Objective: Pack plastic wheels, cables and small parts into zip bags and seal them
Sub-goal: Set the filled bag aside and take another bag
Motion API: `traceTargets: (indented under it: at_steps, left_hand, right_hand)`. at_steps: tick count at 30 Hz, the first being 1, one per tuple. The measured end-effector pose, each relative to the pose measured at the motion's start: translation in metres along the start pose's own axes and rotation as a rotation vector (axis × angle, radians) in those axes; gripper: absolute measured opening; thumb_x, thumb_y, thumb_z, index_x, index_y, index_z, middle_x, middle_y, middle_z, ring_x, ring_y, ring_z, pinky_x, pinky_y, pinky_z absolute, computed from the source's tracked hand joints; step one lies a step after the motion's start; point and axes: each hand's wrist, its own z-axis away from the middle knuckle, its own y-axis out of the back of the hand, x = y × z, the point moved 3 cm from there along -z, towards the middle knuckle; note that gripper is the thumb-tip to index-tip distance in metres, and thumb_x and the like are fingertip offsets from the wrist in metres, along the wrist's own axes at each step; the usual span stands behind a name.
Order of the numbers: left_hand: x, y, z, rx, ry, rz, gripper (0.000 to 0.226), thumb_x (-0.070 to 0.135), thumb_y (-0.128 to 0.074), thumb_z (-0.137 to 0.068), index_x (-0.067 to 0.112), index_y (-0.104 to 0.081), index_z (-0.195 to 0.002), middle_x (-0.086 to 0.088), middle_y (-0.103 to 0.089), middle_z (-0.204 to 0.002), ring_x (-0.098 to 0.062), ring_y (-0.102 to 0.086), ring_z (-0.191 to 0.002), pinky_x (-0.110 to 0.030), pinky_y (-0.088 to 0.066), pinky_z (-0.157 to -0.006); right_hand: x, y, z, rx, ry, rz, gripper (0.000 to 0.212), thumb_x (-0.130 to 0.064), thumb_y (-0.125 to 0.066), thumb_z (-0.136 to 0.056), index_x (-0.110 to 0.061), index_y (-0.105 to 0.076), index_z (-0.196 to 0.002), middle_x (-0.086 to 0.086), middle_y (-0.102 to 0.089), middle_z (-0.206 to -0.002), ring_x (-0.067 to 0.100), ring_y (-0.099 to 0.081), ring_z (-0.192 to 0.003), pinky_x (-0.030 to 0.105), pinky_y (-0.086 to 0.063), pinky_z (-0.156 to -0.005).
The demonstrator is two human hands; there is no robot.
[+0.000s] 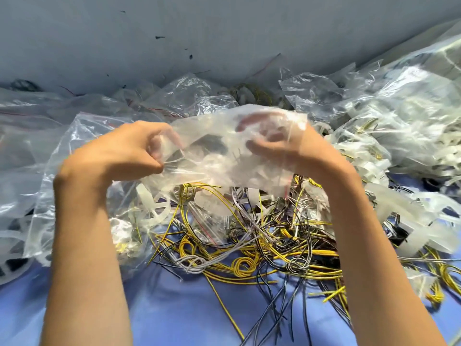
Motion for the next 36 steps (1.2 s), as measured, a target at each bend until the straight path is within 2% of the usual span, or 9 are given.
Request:
traceTargets:
  at_steps: [4, 7, 10, 12, 14, 18, 23, 30, 36]
  left_hand:
    - [-0.02, 0.006, 0.004, -0.039, 0.078, -0.068, 0.044, -0.01, -0.053, -0.07, 0.026, -0.065, -0.093, 0.008, -0.044, -0.047, -0.008, -0.037, -0.044, -0.026, -0.029, -0.051]
    - [-0.041, 0.012, 0.01, -0.086, 0.245, -0.152, 0.047, -0.013, -0.054, -0.07, 0.028, -0.065, -0.092, 0.007, -0.048, -0.045, -0.007, -0.04, -0.042, -0.027, -0.03, -0.052]
    - [-0.048, 0.013, 0.011, -0.12, 0.356, -0.222, 0.045, 0.002, -0.077, -0.069, 0.023, -0.06, -0.104, -0.005, -0.058, -0.088, -0.02, -0.052, -0.07, -0.031, -0.039, -0.067]
    - [-0.034, 0.01, 0.01, -0.122, 0.3, -0.253, 0.075, 0.041, -0.088, -0.053, 0.037, -0.048, -0.116, -0.001, -0.045, -0.113, -0.017, -0.044, -0.102, -0.035, -0.039, -0.091]
    - [-0.002, 0.008, 0.011, -0.065, 0.145, -0.209, 0.103, 0.07, -0.072, -0.031, 0.049, -0.037, -0.126, 0.01, -0.031, -0.115, -0.004, -0.026, -0.11, -0.04, -0.03, -0.1]
    - [0.063, -0.002, 0.007, 0.234, -0.169, -0.143, 0.095, 0.087, -0.054, -0.043, 0.042, -0.046, -0.127, 0.013, -0.038, -0.117, -0.006, -0.032, -0.122, -0.023, -0.014, -0.089]
    - [0.093, -0.042, -0.011, 0.12, -0.159, -0.164, 0.039, 0.051, -0.056, -0.084, 0.03, -0.055, -0.117, 0.0, -0.041, -0.111, -0.02, -0.042, -0.118, -0.04, -0.038, -0.101]
    - [0.063, -0.048, -0.011, -0.057, 0.017, -0.353, 0.056, 0.031, -0.069, -0.072, 0.031, -0.045, -0.123, 0.001, -0.027, -0.106, -0.012, -0.025, -0.1, -0.031, -0.034, -0.08]
    - [0.056, -0.043, -0.007, -0.138, 0.093, -0.379, 0.038, 0.017, -0.055, -0.079, 0.04, -0.057, -0.11, 0.001, -0.049, -0.103, -0.02, -0.053, -0.092, -0.026, -0.037, -0.069]
  right_hand:
    - [0.017, 0.006, 0.003, -0.12, -0.143, 0.147, 0.02, -0.01, -0.055, -0.092, -0.008, -0.067, -0.108, 0.013, -0.071, -0.1, 0.032, -0.068, -0.092, 0.044, -0.056, -0.08]
    - [0.022, 0.015, 0.002, -0.088, -0.156, 0.206, 0.041, -0.011, -0.046, -0.097, -0.031, -0.05, -0.133, -0.008, -0.066, -0.087, 0.008, -0.06, -0.068, 0.028, -0.048, -0.066]
    - [0.026, 0.018, 0.004, -0.111, -0.181, 0.171, 0.047, -0.011, -0.043, -0.099, -0.039, -0.043, -0.138, -0.013, -0.059, -0.08, -0.004, -0.051, -0.055, 0.012, -0.042, -0.057]
    - [0.025, 0.012, 0.004, -0.177, -0.201, 0.203, 0.035, -0.009, -0.043, -0.099, -0.026, -0.053, -0.129, -0.01, -0.061, -0.082, -0.004, -0.052, -0.053, 0.011, -0.041, -0.053]
    - [0.023, 0.003, 0.001, -0.226, -0.191, 0.271, 0.027, -0.011, -0.044, -0.099, -0.021, -0.058, -0.119, -0.009, -0.064, -0.085, 0.001, -0.054, -0.057, 0.016, -0.043, -0.057]
    - [0.014, -0.003, -0.001, -0.192, -0.149, 0.282, 0.02, -0.012, -0.043, -0.099, -0.027, -0.057, -0.098, -0.009, -0.063, -0.084, 0.003, -0.053, -0.06, 0.015, -0.041, -0.053]
    - [0.012, -0.006, -0.003, -0.164, -0.144, 0.193, 0.02, -0.003, -0.04, -0.098, -0.005, -0.056, -0.109, 0.009, -0.062, -0.093, 0.027, -0.062, -0.081, 0.037, -0.053, -0.064]
    - [0.017, -0.015, -0.006, -0.154, -0.204, 0.219, 0.025, -0.005, -0.043, -0.097, -0.012, -0.056, -0.117, 0.004, -0.065, -0.097, 0.012, -0.066, -0.07, 0.019, -0.053, -0.055]
    - [0.016, -0.016, -0.005, -0.18, -0.25, 0.176, 0.021, -0.006, -0.044, -0.097, -0.011, -0.055, -0.115, 0.0, -0.063, -0.089, 0.012, -0.065, -0.063, 0.025, -0.057, -0.062]
